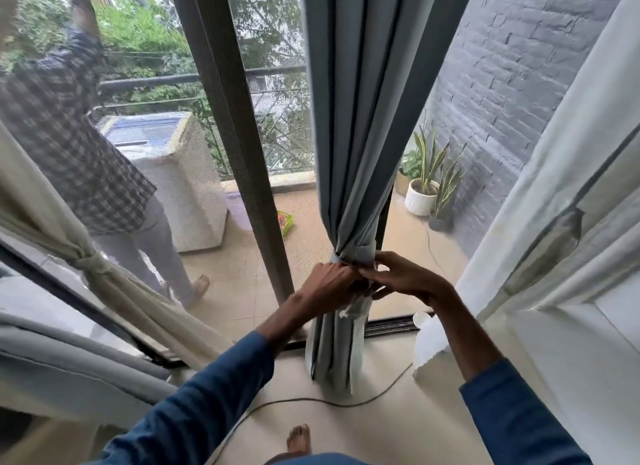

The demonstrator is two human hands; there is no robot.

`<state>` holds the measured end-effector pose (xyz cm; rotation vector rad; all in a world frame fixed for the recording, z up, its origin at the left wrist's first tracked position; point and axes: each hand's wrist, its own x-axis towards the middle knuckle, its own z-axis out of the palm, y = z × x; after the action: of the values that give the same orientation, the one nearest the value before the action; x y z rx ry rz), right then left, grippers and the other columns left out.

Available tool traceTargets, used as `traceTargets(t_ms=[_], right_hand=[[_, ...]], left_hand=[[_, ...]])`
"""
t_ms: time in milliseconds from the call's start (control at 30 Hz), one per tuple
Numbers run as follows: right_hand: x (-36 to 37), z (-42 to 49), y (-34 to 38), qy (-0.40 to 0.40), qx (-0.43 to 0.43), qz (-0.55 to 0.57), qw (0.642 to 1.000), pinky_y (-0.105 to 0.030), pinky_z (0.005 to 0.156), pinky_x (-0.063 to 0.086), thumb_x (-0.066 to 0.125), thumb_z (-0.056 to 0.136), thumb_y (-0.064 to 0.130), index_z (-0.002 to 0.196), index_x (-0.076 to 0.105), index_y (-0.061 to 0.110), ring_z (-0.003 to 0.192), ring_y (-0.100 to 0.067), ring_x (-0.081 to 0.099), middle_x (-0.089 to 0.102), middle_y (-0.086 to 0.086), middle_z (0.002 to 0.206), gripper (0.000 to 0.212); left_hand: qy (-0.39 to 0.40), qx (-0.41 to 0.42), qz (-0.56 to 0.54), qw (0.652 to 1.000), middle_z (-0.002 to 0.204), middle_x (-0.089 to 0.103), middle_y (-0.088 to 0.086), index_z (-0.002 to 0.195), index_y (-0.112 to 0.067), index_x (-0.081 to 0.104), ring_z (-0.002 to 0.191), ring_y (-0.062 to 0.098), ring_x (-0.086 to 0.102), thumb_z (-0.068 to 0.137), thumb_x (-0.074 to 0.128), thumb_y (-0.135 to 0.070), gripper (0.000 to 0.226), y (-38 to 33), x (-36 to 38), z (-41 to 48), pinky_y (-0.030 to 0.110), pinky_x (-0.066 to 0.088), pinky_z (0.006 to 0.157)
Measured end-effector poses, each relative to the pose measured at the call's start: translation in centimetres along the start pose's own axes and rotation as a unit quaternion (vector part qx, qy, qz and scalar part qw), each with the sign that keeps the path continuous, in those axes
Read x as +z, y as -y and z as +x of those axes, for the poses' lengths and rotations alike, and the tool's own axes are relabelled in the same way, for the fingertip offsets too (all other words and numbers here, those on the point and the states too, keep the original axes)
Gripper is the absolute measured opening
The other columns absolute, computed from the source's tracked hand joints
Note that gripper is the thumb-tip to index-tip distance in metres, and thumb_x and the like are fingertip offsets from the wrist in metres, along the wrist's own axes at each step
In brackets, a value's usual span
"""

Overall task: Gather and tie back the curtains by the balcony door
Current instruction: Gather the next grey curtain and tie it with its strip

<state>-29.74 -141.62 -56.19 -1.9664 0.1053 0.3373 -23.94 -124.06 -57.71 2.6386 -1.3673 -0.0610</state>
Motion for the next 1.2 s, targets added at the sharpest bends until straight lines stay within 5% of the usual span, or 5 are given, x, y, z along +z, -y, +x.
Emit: traceTargets(t_ms=[233, 467, 700, 867, 1200], right_hand=[[1.1, 1.1, -2.1, -0.094, -0.064, -0.109, 0.988, -0.027, 0.072, 0.052, 0.084, 0.069, 0.005, 0.115, 0.069, 0.024, 0.068, 0.006, 0.061, 0.070, 0.009, 0.093, 0.052], [2.2, 1.4, -2.2, -0.211, -0.053, -0.172, 0.961, -0.037, 0.070, 0.054, 0.068, 0.075, 0.012, 0.106, 0.072, 0.018, 0.084, -0.028, 0.072, 0.076, -0.005, 0.095, 0.031], [2.2, 1.5, -2.7, -0.228, -0.017, -0.136, 0.964, -0.040, 0.068, 0.054, 0.055, 0.066, 0.002, 0.099, 0.076, 0.016, 0.066, -0.018, 0.059, 0.074, -0.006, 0.082, 0.042], [2.5, 1.6, -2.0, -0.210, -0.029, -0.123, 0.969, -0.041, 0.072, 0.056, 0.064, 0.076, 0.013, 0.096, 0.077, 0.016, 0.078, -0.018, 0.065, 0.077, -0.006, 0.088, 0.024], [0.2, -0.8, -0.2, -0.303, -0.039, -0.269, 0.913, -0.045, 0.094, 0.053, 0.053, 0.084, 0.004, 0.120, 0.074, 0.020, 0.116, -0.040, 0.062, 0.072, -0.014, 0.121, 0.044]], left_hand=[[-0.074, -0.059, 0.016, 0.995, 0.080, 0.073, 0.009, 0.101, -0.033, 0.076, 0.072, 0.033, 0.069, 0.088, 0.063, -0.055, 0.029, 1.2, -0.5, 0.5, 0.036, 0.055, 0.065], [-0.048, -0.046, 0.032, 0.997, 0.063, 0.055, 0.003, 0.069, -0.018, 0.053, 0.058, 0.031, 0.056, 0.090, 0.058, -0.043, 0.033, 1.7, -2.2, 0.9, 0.036, 0.041, 0.055], [-0.173, -0.246, -0.046, 0.953, 0.076, 0.067, 0.003, 0.076, -0.021, 0.060, 0.079, 0.023, 0.064, 0.052, 0.044, -0.102, 0.086, 3.1, -2.0, -0.4, 0.034, 0.053, 0.068], [-0.174, -0.112, -0.330, 0.921, 0.080, 0.072, -0.003, 0.088, -0.016, 0.071, 0.073, 0.006, 0.067, 0.071, 0.082, -0.058, 0.047, 1.3, -3.0, 2.2, 0.033, 0.055, 0.062], [-0.188, -0.106, -0.349, 0.912, 0.091, 0.074, 0.004, 0.101, -0.009, 0.073, 0.084, 0.013, 0.071, 0.084, 0.078, -0.040, 0.036, 2.7, -1.6, 4.6, 0.030, 0.058, 0.067]])
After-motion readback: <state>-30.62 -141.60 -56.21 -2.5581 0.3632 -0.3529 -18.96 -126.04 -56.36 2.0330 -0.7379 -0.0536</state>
